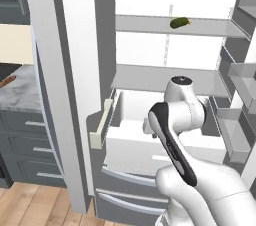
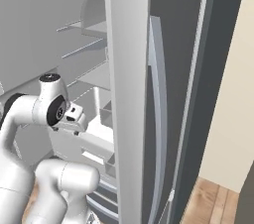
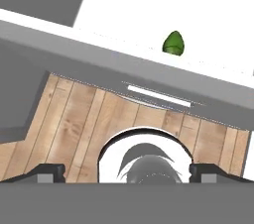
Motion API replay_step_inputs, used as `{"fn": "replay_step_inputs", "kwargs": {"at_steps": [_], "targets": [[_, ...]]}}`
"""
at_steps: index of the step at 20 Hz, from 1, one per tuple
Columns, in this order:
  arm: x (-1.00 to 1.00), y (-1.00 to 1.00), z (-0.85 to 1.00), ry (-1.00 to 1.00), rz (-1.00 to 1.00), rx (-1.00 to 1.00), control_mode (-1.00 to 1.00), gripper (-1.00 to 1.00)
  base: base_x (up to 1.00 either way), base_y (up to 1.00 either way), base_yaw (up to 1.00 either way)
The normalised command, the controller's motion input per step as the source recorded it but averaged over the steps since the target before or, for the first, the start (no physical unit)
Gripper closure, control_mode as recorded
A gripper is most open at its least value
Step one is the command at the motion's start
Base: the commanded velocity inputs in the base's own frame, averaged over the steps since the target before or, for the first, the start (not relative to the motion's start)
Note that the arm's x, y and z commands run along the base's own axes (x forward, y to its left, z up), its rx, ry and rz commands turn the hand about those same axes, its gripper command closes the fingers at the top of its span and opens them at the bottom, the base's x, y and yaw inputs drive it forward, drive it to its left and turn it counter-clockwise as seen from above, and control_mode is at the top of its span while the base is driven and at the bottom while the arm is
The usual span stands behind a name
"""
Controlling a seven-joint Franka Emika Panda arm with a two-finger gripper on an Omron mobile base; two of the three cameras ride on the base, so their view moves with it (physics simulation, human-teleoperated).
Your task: Place the onion and avocado inside the fridge drawer. Close the drawer after placing the vegetables.
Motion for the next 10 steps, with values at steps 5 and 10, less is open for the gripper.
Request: {"fn": "replay_step_inputs", "kwargs": {"at_steps": [5,10], "targets": [[-0.20,0.55,-0.28,0.06,0.00,-0.01,-1.00,-1.00,0.00,0.00,0.00],[0.10,0.45,-0.50,0.07,0.02,0.00,-1.00,-1.00,0.00,0.00,0.00]]}}
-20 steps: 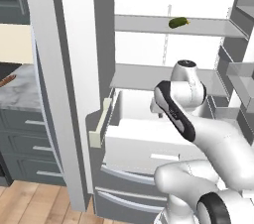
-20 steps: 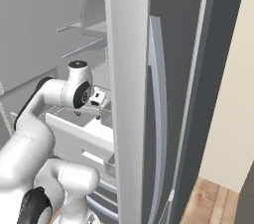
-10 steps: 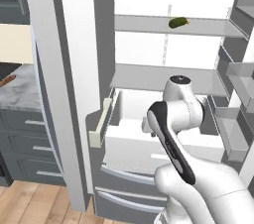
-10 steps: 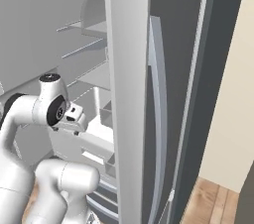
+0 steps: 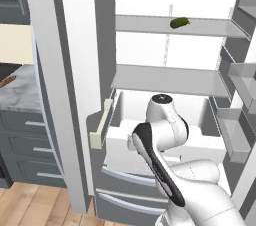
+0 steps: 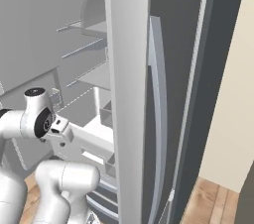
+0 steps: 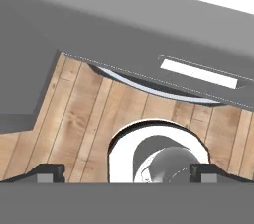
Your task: Place the onion and avocado inside the fridge drawer. Close the drawer after placing the vegetables.
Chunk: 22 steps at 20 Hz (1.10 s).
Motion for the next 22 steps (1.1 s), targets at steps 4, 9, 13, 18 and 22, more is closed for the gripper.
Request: {"fn": "replay_step_inputs", "kwargs": {"at_steps": [4,9,13,18,22], "targets": [[0.35,0.18,-0.65,0.04,0.05,0.00,-1.00,-1.00,0.00,0.00,0.00],[0.54,0.01,-0.55,0.00,0.06,0.00,-1.00,-1.00,0.00,0.00,0.00],[0.80,-0.04,-0.42,0.00,0.05,0.00,-1.00,-1.00,0.00,0.00,0.00],[1.00,-0.19,-0.17,-0.04,0.03,0.05,-1.00,-1.00,0.00,0.00,0.00],[1.00,-0.24,0.00,-0.10,0.04,0.09,-1.00,-1.00,0.00,0.00,0.00]]}}
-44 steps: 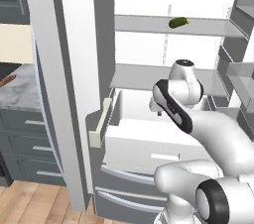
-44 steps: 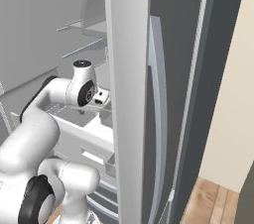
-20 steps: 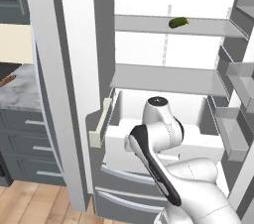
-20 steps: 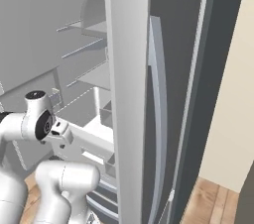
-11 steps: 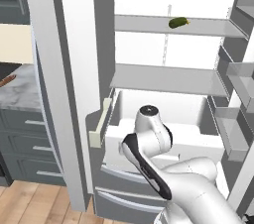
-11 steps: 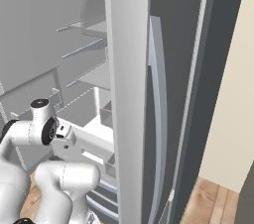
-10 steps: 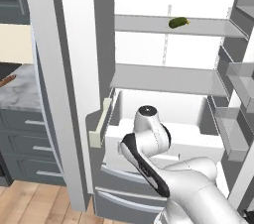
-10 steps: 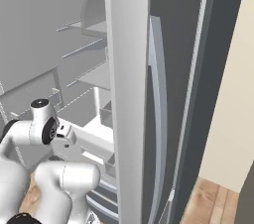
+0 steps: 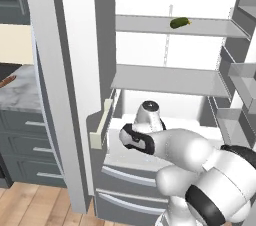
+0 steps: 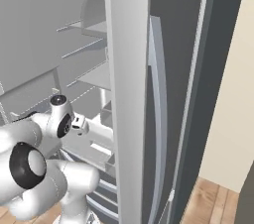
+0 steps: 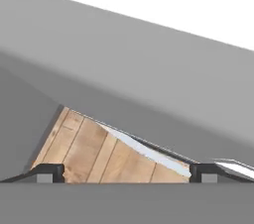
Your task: Place the onion and avocado inside the fridge drawer. Close the drawer after placing the vegetables.
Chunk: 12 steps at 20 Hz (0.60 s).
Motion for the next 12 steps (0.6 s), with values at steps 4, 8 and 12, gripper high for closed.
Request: {"fn": "replay_step_inputs", "kwargs": {"at_steps": [4,8,12], "targets": [[1.00,-0.26,0.00,-0.12,0.05,0.10,-1.00,-1.00,0.00,0.00,0.00],[1.00,-0.09,0.11,-0.10,0.04,0.10,-1.00,-1.00,0.00,0.00,0.00],[0.87,0.00,0.09,-0.11,0.01,0.05,-1.00,-1.00,0.00,0.00,0.00]]}}
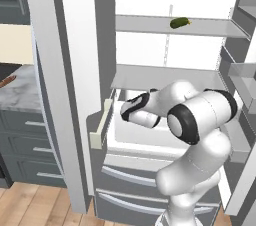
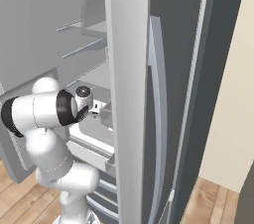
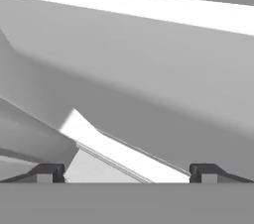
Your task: Place the onion and avocado inside the fridge drawer. Close the drawer after placing the vegetables.
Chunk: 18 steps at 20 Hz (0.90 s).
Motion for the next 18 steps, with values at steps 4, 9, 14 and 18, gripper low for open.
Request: {"fn": "replay_step_inputs", "kwargs": {"at_steps": [4,9,14,18], "targets": [[0.23,0.00,0.04,-0.10,0.00,0.00,-1.00,-1.00,0.00,0.00,0.00],[0.12,0.00,0.00,-0.13,0.00,0.00,-1.00,-1.00,0.00,0.00,0.00],[0.68,0.00,0.00,-0.09,0.00,0.00,-1.00,-1.00,0.00,0.00,0.00],[0.42,0.00,0.00,-0.08,0.00,0.00,-1.00,-1.00,0.00,0.00,0.00]]}}
